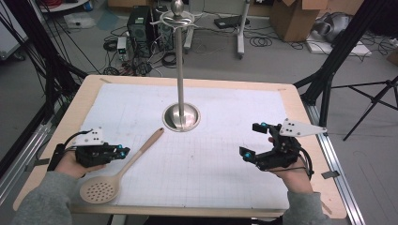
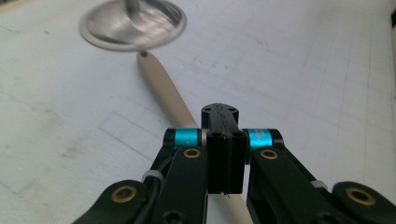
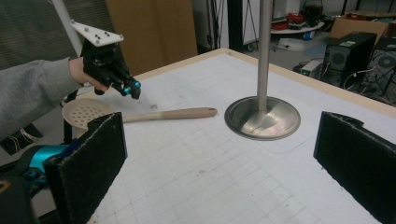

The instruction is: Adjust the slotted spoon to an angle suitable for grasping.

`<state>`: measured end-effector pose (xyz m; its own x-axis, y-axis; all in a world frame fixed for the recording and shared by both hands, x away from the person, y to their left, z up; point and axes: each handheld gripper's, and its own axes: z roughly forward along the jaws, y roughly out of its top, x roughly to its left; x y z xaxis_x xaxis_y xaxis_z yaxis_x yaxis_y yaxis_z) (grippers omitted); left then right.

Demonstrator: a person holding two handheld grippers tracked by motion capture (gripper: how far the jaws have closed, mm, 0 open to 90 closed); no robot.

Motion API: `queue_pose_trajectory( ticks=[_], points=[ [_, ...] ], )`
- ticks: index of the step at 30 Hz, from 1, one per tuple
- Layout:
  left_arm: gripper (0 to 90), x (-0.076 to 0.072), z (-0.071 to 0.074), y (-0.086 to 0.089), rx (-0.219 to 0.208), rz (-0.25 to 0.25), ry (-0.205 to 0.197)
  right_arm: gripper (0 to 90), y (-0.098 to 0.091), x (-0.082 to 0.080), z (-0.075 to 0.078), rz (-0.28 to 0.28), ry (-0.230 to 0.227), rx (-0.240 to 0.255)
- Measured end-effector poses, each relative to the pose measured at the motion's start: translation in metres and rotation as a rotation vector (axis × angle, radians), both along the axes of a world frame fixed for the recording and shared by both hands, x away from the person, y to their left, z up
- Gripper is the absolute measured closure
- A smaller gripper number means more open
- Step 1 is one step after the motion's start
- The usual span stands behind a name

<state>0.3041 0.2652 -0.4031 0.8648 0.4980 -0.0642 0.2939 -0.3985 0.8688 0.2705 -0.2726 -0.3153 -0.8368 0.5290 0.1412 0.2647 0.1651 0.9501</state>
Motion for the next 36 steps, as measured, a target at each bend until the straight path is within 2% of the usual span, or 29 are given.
queue_pose_trajectory(
  ticks=[2,6,8,10,11,13,17,19,20,21,23,25,27,30,36],
  points=[
    [89.6,0.004,-0.001,-0.002,-0.021,0.032,-0.01,1.2,-0.001,0.001,0.0,-0.004,-0.006,0.001],
    [89.6,0.019,-0.001,-0.005,0.023,0.097,-0.001,1.2,0.001,0.0,0.0,-0.001,-0.004,-0.003],
    [89.6,0.026,0.003,-0.007,0.039,0.113,0.005,1.2,0.001,-0.001,0.003,0.002,-0.009,0.0],
    [89.6,0.032,0.005,-0.011,0.035,0.101,0.027,1.2,0.001,-0.001,0.003,0.003,-0.006,0.004],
    [89.6,0.036,0.006,-0.016,0.053,0.089,0.034,1.2,0.001,0.0,0.003,0.003,-0.011,0.01],
    [89.6,0.038,0.005,-0.019,0.061,0.083,0.038,1.2,0.001,0.0,0.003,0.002,-0.009,0.009],
    [89.6,0.046,-0.006,-0.03,0.092,0.069,0.069,1.2,-0.002,0.0,0.003,0.003,-0.01,0.017],
    [89.4,0.049,-0.011,-0.034,0.086,0.048,0.11,1.2,-0.002,0.0,0.003,0.009,-0.012,0.029],
    [89.2,0.05,-0.014,-0.037,0.089,0.038,0.115,1.2,-0.001,0.0,0.003,0.015,-0.011,0.034],
    [89.1,0.052,-0.017,-0.039,0.108,0.034,0.1,1.2,-0.001,-0.001,0.004,0.027,-0.007,0.042],
    [89.1,0.056,-0.022,-0.04,0.122,0.06,0.11,1.2,0.002,-0.001,0.004,0.034,-0.006,0.04],
    [89.3,0.059,-0.023,-0.039,0.129,0.087,0.094,1.2,0.003,0.0,0.004,0.037,-0.012,0.035],
    [89.5,0.063,-0.023,-0.036,0.113,0.11,0.093,1.2,0.003,0.0,0.004,0.039,-0.01,0.038],
    [89.4,0.067,-0.026,-0.037,0.085,0.112,0.111,1.2,0.003,0.0,0.004,0.039,-0.006,0.038],
    [89.4,0.072,-0.035,-0.046,0.128,0.11,0.153,1.2,0.003,-0.001,0.005,0.038,-0.009,0.056]
  ],
)
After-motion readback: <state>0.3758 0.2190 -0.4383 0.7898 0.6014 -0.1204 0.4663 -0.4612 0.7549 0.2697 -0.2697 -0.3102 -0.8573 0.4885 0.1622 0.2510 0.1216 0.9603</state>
